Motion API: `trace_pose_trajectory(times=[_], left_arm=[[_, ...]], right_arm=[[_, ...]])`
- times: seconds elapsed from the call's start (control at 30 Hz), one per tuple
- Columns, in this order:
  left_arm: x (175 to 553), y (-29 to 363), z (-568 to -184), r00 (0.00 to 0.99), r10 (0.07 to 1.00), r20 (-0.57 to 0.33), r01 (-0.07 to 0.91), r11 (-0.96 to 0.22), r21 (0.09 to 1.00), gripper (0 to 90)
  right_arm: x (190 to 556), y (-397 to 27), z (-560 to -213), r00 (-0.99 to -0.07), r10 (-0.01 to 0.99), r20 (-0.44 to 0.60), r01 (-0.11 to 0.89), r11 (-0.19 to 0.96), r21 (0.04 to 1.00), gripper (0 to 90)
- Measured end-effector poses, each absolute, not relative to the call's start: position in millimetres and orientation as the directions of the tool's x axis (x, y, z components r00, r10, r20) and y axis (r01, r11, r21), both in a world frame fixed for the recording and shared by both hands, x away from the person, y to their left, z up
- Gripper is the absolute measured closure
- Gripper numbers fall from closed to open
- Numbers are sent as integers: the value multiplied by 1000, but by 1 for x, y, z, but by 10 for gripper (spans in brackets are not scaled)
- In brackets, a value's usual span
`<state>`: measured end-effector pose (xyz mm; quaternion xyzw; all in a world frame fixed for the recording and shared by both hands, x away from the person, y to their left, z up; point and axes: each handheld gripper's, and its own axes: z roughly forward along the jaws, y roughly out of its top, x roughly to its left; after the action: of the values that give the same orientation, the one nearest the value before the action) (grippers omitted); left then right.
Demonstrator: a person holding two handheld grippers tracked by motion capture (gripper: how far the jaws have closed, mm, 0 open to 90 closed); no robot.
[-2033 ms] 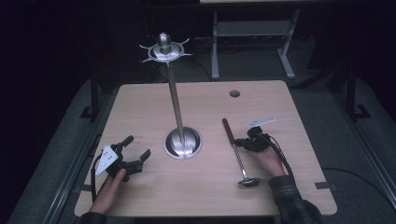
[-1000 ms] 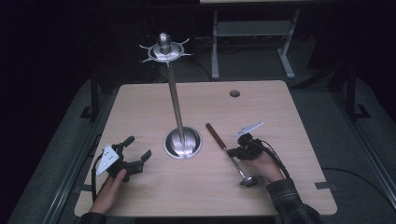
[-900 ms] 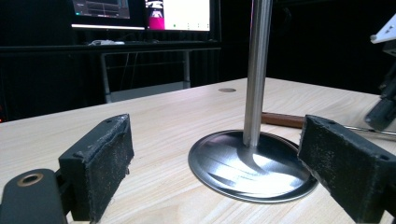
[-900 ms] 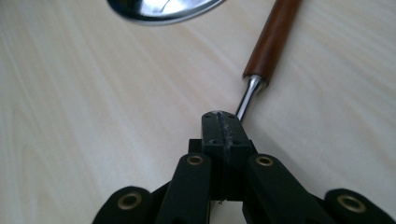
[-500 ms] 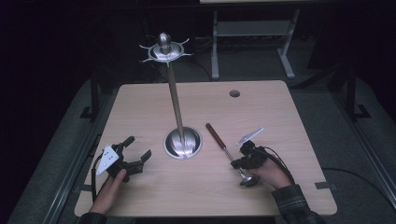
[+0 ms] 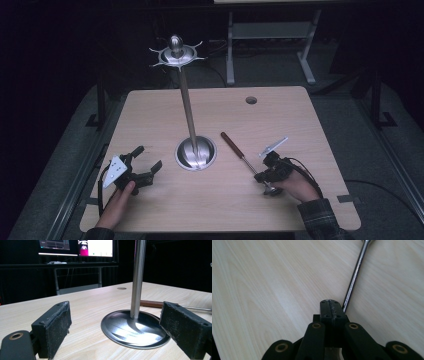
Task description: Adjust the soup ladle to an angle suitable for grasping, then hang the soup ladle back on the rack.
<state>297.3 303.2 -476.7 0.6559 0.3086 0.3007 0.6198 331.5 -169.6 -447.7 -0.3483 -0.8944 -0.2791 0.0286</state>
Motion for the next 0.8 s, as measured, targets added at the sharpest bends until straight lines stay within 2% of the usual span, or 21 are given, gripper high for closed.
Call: trace_pose_trajectory(times=[0.3,0.43,0.8], left_arm=[[297,302,-476,629,778,15,33,-46,998,97],[297,302,-476,630,777,18,34,-50,998,97],[297,303,-476,629,777,13,35,-45,998,97]], right_arm=[[336,-182,-446,-751,615,239,641,595,484,899],[339,-182,-441,-758,603,249,631,580,515,897],[355,-169,-428,-726,650,223,657,561,504,805]])
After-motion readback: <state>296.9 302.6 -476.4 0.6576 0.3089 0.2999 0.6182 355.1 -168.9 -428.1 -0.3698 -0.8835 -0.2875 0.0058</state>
